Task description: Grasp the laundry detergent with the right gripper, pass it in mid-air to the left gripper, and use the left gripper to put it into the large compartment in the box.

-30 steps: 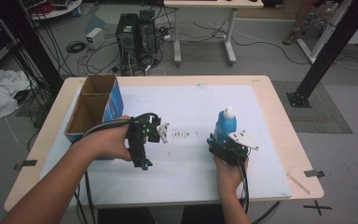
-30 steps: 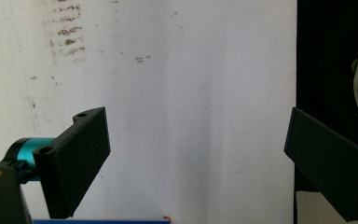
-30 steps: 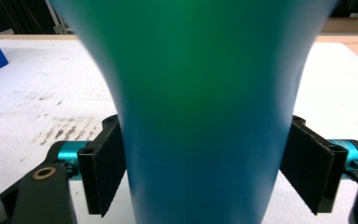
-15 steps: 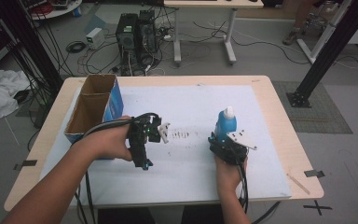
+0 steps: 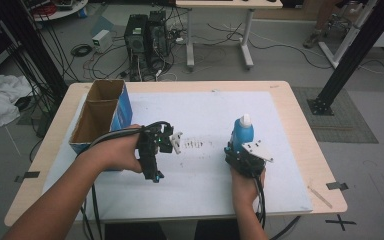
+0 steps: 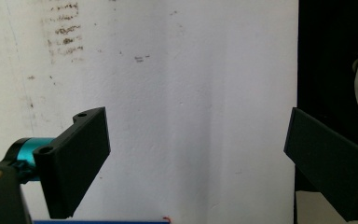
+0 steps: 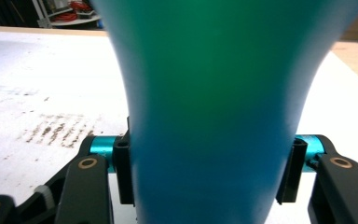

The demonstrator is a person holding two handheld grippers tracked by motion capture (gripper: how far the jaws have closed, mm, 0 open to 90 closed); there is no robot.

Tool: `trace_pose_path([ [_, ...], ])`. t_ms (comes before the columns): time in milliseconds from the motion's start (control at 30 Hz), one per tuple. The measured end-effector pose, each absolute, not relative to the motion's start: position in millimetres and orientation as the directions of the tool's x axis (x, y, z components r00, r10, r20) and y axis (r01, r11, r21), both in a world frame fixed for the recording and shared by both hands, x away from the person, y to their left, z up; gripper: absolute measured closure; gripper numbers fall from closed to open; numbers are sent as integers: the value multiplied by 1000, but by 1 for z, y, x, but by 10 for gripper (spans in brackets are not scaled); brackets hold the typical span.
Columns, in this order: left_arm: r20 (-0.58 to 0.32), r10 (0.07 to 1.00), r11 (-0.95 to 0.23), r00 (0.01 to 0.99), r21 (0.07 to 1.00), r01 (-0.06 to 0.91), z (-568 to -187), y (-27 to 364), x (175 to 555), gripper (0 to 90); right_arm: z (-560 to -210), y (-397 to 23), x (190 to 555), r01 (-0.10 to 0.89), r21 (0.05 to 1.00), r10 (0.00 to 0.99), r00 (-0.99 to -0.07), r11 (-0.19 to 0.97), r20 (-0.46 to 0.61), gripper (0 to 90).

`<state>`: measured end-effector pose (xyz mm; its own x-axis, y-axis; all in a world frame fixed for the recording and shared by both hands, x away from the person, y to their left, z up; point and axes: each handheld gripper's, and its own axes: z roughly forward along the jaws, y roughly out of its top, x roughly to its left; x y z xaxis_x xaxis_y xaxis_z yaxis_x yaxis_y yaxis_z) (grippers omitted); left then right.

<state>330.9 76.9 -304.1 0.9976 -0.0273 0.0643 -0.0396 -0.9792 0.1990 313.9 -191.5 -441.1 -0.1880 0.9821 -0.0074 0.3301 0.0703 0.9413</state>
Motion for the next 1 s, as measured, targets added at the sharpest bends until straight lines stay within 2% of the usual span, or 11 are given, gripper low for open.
trace_pose_path([
  [167,63,-28,-979,998,198,-40,-305,76,332,68,-441,-192,312,314,946,982,-185,85,-27,445],
  [533,65,-29,-978,997,202,-42,-304,75,334,68,-436,-196,309,287,954,976,-214,88,-26,458],
  [700,82,-34,-978,996,204,-50,-298,72,336,68,-430,-202,309,281,951,951,-305,131,-40,457],
  [733,86,-38,-976,996,210,-55,-294,70,336,68,-428,-205,309,278,948,935,-350,152,-48,457],
  [767,86,-38,-976,996,210,-55,-294,70,336,68,-428,-205,309,278,948,935,-350,152,-48,457],
  [800,89,-41,-976,995,211,-59,-291,69,337,68,-426,-208,308,264,949,916,-397,175,-58,457],
  [867,96,-40,-976,995,211,-60,-285,67,338,68,-424,-209,307,251,949,903,-425,191,-69,458],
  [900,103,-42,-976,994,209,-63,-282,65,338,68,-420,-211,306,232,948,876,-475,217,-84,458],
  [1000,116,-49,-977,992,202,-71,-272,61,338,68,-412,-213,304,214,949,835,-544,232,-82,458],
])
